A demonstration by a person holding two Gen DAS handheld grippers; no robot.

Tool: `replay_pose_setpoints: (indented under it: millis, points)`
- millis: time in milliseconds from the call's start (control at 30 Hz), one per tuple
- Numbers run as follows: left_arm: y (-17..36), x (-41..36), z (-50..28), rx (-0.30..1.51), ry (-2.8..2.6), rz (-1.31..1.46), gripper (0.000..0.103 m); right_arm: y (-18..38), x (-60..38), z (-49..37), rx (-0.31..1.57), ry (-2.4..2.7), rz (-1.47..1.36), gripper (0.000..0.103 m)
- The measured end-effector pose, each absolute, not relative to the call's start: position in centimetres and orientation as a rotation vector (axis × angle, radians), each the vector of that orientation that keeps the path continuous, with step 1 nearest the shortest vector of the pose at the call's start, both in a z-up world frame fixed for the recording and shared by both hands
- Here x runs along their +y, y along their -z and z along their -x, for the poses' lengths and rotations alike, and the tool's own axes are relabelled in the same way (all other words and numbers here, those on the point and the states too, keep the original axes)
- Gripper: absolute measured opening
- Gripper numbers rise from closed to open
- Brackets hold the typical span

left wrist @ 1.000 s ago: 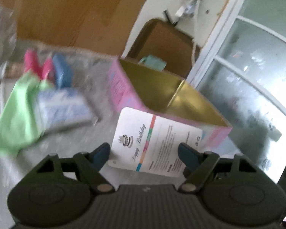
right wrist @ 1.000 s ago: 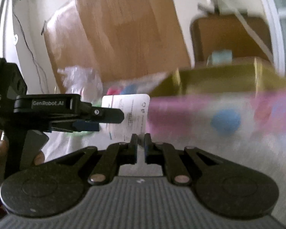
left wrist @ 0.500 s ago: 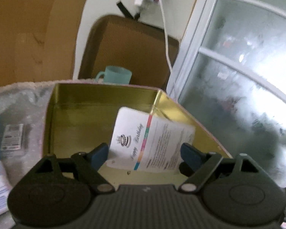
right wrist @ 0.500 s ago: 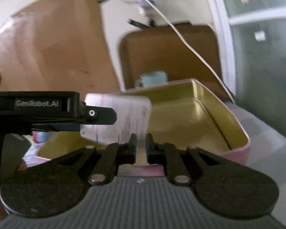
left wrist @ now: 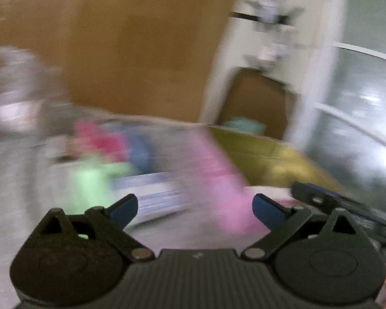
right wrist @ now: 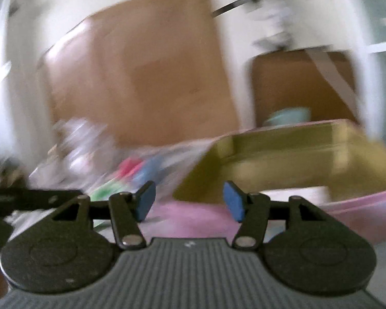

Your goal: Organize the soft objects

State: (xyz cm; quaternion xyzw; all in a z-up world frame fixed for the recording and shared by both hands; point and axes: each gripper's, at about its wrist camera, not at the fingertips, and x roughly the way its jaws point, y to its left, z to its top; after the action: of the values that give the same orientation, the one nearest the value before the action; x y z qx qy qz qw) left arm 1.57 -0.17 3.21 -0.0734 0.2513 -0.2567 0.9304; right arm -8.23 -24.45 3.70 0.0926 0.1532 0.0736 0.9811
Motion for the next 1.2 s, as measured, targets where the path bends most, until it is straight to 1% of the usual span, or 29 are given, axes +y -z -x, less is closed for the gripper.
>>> replay_pose_setpoints:
  millis: [100, 200, 233, 267, 300, 400, 467, 533, 567, 633, 733, 767, 800, 833, 967, 1100, 1133, 1167, 1200]
  points:
    - [-1.9, 4.3, -2.4, 0.536, 0.374, 0.183, 0.098, -3.0, -19.5, 5.6, 0.397, -0.266, -0.099, 0.062]
    - [-0.8, 6.7, -2.8, 0.525, 0.313, 0.196, 0.098, -2.5, -16.4, 2.5, 0.46, -0.315, -0.021, 0.064]
    - [-0.4, 7.0, -2.9, 0.521, 0.309, 0.196, 0.098, -2.3, -15.8, 1.3, 0.492, -0.316, -0.004, 0.066]
    - [0.1, 7.1, -2.8, 0.518, 0.314, 0.196, 0.096, -2.2, -15.6, 0.2, 0.513, -0.314, 0.004, 0.071]
    - [0.5, 7.0, -2.8, 0.524, 0.321, 0.2, 0.095, -1.9, -15.3, -1.0, 0.532, -0.31, 0.012, 0.072]
    - [0.0, 6.9, -2.1, 0.46, 0.343, 0.188, 0.098, -1.3, -14.9, -3.6, 0.586, -0.319, 0.022, 0.078]
    - [-0.2, 6.8, -1.4, 0.438, 0.353, 0.172, 0.099, -0.9, -13.9, -4.2, 0.601, -0.305, 0.046, 0.089]
    - [-0.4, 6.6, -1.2, 0.418, 0.357, 0.173, 0.099, -0.6, -13.2, -5.2, 0.596, -0.275, 0.08, 0.093]
    - [-0.4, 6.7, -1.3, 0.414, 0.36, 0.18, 0.1, -0.6, -13.5, -5.0, 0.601, -0.272, 0.084, 0.098]
    - [-0.3, 7.1, -1.4, 0.414, 0.369, 0.205, 0.1, -0.2, -14.0, -6.2, 0.629, -0.284, 0.054, 0.103]
    - [-0.2, 7.9, -1.6, 0.42, 0.376, 0.255, 0.101, 0.5, -15.0, -8.0, 0.706, -0.313, -0.059, 0.103]
    - [-0.1, 8.1, -1.7, 0.423, 0.375, 0.27, 0.102, 0.5, -15.2, -7.9, 0.7, -0.314, -0.081, 0.103]
    - [-0.1, 8.3, -1.9, 0.426, 0.373, 0.283, 0.102, 0.4, -15.2, -7.7, 0.696, -0.312, -0.085, 0.101]
    - [0.0, 8.5, -2.0, 0.43, 0.371, 0.293, 0.102, 0.3, -15.2, -7.2, 0.687, -0.311, -0.094, 0.091]
    - [0.3, 8.8, -2.6, 0.463, 0.36, 0.317, 0.102, 0.1, -14.9, -3.5, 0.652, -0.29, -0.091, 0.087]
    - [0.5, 8.8, -3.2, 0.497, 0.352, 0.324, 0.102, -0.3, -14.1, 1.6, 0.616, -0.305, -0.043, 0.085]
    - [0.6, 8.8, -3.3, 0.505, 0.35, 0.323, 0.102, -0.4, -13.9, 2.3, 0.612, -0.313, -0.036, 0.084]
    - [0.6, 8.7, -3.3, 0.51, 0.347, 0.322, 0.102, -0.5, -13.8, 3.7, 0.606, -0.32, -0.033, 0.078]
    - [0.6, 8.6, -3.4, 0.516, 0.346, 0.319, 0.102, -0.6, -13.7, 4.4, 0.609, -0.341, -0.04, 0.077]
